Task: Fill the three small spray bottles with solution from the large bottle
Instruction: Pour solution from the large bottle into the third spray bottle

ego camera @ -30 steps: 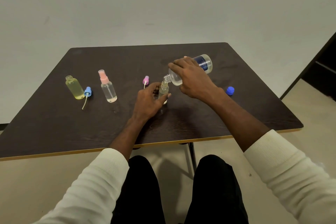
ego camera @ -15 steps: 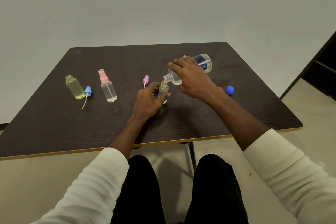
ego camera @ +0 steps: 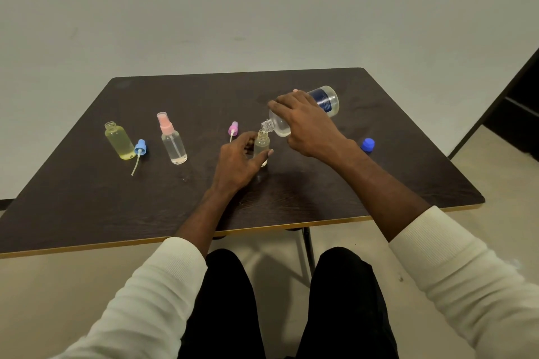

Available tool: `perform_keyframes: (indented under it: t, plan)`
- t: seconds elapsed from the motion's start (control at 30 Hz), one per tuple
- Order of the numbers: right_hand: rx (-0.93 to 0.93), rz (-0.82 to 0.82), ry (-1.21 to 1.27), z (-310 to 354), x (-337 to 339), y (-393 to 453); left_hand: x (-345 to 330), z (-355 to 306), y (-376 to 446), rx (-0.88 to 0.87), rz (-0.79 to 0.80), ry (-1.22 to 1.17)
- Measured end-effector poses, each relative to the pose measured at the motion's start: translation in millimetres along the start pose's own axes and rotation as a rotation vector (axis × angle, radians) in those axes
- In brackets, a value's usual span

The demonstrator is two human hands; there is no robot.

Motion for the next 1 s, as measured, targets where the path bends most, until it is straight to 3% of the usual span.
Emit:
perform_keyframes:
  t: [1.0]
  plan:
    - [-0.007, -0.043, 0.034, -4.9, -2.8, 0.1, 0.5, 1.8, 0.2, 0.016, 0.008, 0.005]
Point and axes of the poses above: each hand's wrist, its own y-axis towards the middle knuckle, its own x-axis out of the back of the hand, z = x × y, the point moved 8 cm from there along y, towards the middle knuckle, and after that the axes turned 10 degrees about y, right-handed, at the moved point
